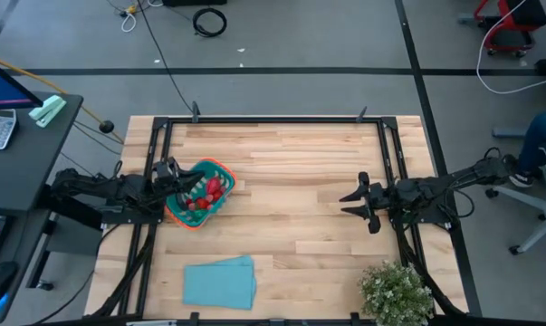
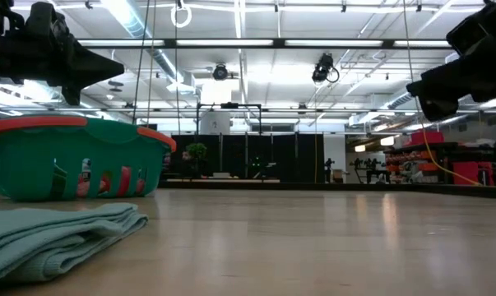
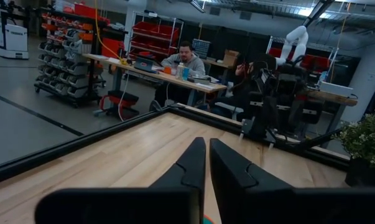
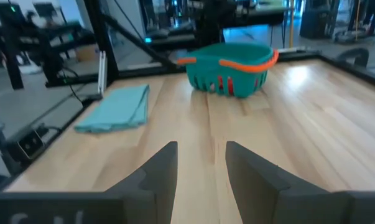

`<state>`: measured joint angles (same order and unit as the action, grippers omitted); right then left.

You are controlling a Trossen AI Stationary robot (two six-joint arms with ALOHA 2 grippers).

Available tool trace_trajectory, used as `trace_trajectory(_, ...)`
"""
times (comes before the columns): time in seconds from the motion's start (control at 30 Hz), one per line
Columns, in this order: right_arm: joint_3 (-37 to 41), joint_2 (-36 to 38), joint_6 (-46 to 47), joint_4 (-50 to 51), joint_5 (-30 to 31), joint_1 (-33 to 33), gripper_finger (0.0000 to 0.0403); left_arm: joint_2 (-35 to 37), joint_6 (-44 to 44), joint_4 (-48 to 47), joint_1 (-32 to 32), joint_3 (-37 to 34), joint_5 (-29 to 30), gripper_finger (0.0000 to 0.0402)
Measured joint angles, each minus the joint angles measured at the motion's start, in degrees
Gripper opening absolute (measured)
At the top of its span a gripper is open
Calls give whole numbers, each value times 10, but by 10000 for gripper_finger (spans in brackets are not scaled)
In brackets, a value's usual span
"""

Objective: Pick and placing Produce into tupperware
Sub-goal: Return to Home Position

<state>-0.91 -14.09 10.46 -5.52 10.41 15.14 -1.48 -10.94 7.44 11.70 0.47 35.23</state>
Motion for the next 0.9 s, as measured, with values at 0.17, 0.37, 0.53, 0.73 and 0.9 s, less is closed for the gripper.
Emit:
trace_trajectory(0.17, 0, 56, 0, 1, 0, 0, 145, 0, 0, 0, 0, 0, 0, 34)
trace_trajectory(0.37, -1, 124, 0, -1, 0, 0, 145, 0, 0, 0, 0, 0, 0, 40)
trace_trajectory(0.53, -2, 140, -1, -2, 0, 0, 145, 0, 0, 0, 0, 0, 0, 36)
trace_trajectory(0.73, -2, 137, -1, 1, 0, 0, 145, 0, 0, 0, 0, 0, 0, 28)
trace_trajectory(0.9, -2, 137, -1, 0, 0, 0, 145, 0, 0, 0, 0, 0, 0, 34)
